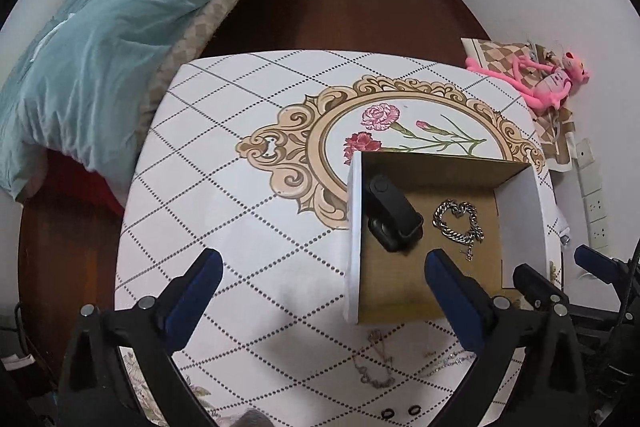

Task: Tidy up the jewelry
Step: 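Carry the watch band into the white box and open the left gripper while the right releases the bracelet there, then pull both grippers back out of the box toward the remaining jewelry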

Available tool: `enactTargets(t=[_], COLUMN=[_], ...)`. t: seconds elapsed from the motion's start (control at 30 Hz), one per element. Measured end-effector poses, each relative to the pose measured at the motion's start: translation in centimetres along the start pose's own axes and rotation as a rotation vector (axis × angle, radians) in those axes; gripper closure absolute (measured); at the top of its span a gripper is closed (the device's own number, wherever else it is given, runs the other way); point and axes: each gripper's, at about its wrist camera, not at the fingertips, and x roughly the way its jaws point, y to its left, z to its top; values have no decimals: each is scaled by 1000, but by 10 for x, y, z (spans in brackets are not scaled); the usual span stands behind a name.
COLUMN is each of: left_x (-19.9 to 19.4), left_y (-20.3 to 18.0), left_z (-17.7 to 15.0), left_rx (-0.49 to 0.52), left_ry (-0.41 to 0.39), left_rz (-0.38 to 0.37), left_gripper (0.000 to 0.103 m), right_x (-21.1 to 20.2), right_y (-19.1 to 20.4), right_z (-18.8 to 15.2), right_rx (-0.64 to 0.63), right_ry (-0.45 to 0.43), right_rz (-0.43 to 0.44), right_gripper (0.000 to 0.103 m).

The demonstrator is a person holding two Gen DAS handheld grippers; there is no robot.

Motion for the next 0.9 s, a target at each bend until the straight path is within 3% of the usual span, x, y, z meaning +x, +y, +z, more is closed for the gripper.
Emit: enactTargets(t=[0.33, 0.9], left_x=[-55, -131], left_y=[-3, -4], left_z=[-23, -58], left_rx=[15, 13], left_ry=[-114, -216], left_rz=[45, -10], left_gripper=[0, 0], right_x=[-62, -153], right_y=[-3, -5], right_z=[-22, -66], right_rx=[12, 27], right_ry=[-140, -319], right_rz=[-28, -34], right_gripper=[12, 12])
